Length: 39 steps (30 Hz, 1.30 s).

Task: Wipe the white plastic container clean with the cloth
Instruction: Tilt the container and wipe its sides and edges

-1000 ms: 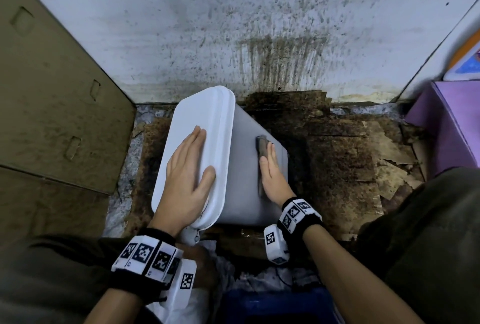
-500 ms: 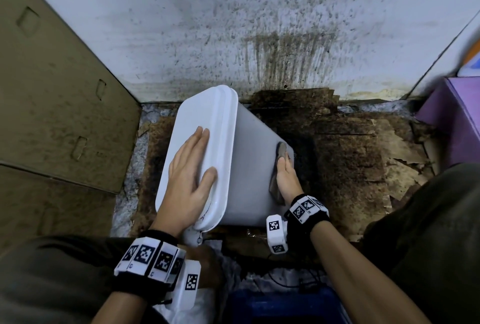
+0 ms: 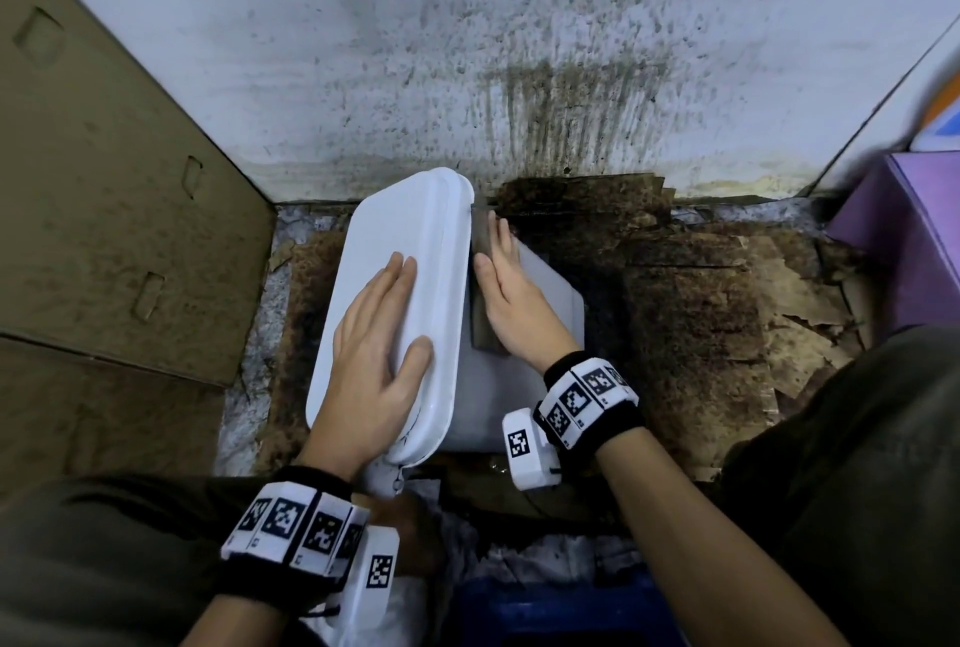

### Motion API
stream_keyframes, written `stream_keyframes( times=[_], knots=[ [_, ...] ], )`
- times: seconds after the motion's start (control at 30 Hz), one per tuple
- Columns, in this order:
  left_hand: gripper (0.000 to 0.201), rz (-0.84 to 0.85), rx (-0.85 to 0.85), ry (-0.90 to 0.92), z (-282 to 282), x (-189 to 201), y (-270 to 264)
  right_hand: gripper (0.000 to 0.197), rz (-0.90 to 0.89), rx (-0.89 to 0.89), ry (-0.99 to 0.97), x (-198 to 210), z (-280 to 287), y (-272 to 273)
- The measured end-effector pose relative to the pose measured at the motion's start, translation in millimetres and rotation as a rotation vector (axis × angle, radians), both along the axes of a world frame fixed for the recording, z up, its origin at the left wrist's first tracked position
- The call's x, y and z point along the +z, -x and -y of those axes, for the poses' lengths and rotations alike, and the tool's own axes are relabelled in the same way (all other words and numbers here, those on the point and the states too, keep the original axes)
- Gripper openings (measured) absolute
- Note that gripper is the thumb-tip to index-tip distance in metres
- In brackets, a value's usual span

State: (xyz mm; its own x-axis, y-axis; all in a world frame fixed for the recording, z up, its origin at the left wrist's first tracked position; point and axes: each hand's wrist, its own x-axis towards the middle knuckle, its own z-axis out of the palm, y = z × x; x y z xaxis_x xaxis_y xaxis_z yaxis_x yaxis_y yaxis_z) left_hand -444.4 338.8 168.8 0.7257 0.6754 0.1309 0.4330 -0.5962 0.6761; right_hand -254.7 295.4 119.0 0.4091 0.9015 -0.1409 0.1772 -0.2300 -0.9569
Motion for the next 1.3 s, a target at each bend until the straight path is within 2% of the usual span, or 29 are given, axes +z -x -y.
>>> stream_keyframes(
  times=[0.17,0.27,0.4,0.63,0.77,1.03,1.3],
  knots=[
    [0.065,0.005,0.000,0.007,0,0,1,0.057,0.044,-0.015,0.018,-12,4,-2],
    [0.064,0.012,0.008,0.002,-2,0,3,0.056,0.038,-0.039,0.064,-35,10,-13],
    [0.064,0.023,0.009,0.010,-5,-1,4,0.056,-0.033,-0.120,0.197,-68,19,-34],
    [0.065,0.036,0.014,0.046,-10,-2,8,0.058,-0.089,-0.182,0.411,-105,32,-56],
    [0.065,0.044,0.009,0.061,-9,-2,8,0.059,-0.183,-0.240,0.490,-123,41,-65],
    [0.064,0.036,0.006,0.031,-11,-3,9,0.058,-0.202,-0.307,0.460,-114,42,-54],
    [0.065,0.014,0.014,0.010,-8,0,3,0.055,-0.191,-0.226,0.294,-44,34,-5]
  ],
)
